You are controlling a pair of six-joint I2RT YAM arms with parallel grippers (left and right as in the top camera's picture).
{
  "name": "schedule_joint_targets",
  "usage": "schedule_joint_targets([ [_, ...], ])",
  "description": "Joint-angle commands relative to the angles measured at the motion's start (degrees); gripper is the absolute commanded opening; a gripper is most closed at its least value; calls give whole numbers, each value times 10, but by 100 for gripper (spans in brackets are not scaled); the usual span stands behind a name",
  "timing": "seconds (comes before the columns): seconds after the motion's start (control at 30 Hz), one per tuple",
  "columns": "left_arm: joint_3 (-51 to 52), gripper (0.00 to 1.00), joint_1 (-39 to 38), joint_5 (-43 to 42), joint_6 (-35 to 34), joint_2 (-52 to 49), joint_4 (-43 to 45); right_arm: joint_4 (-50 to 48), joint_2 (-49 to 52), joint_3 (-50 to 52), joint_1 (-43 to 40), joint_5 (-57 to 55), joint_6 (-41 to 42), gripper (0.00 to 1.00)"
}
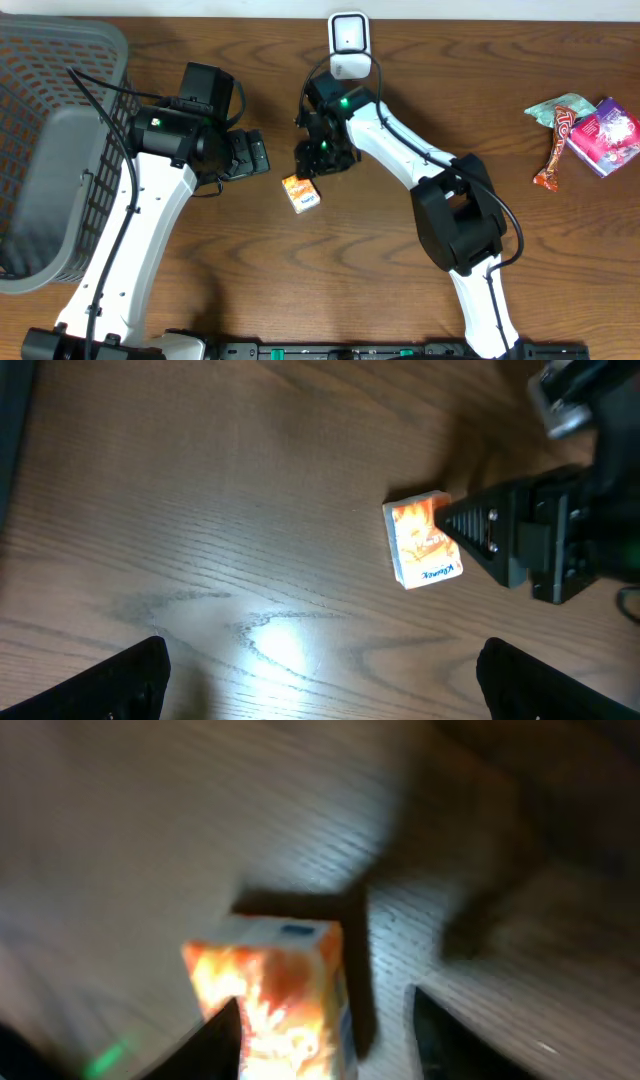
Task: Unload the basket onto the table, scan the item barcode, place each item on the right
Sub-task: 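Lift the orange box off the table with the right gripper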
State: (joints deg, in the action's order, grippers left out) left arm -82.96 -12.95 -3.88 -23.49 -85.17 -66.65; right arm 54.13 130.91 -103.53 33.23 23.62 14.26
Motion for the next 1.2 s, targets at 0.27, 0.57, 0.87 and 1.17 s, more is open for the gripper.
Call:
schedule_joint_targets([
  [0.27,-4,98,2,9,9,-4,-2,47,5,-1,-16,-135,46,1],
  [0.57,-4,98,2,9,10,-4,-2,229,5,-154,-44,-267,54,24],
  [0.87,-4,98,2,9,9,-4,-2,250,5,-175,-38,-219,54,46],
  [1.17,-4,98,2,9,10,-4,-2,280,5,-177,-54,-202,32,65],
])
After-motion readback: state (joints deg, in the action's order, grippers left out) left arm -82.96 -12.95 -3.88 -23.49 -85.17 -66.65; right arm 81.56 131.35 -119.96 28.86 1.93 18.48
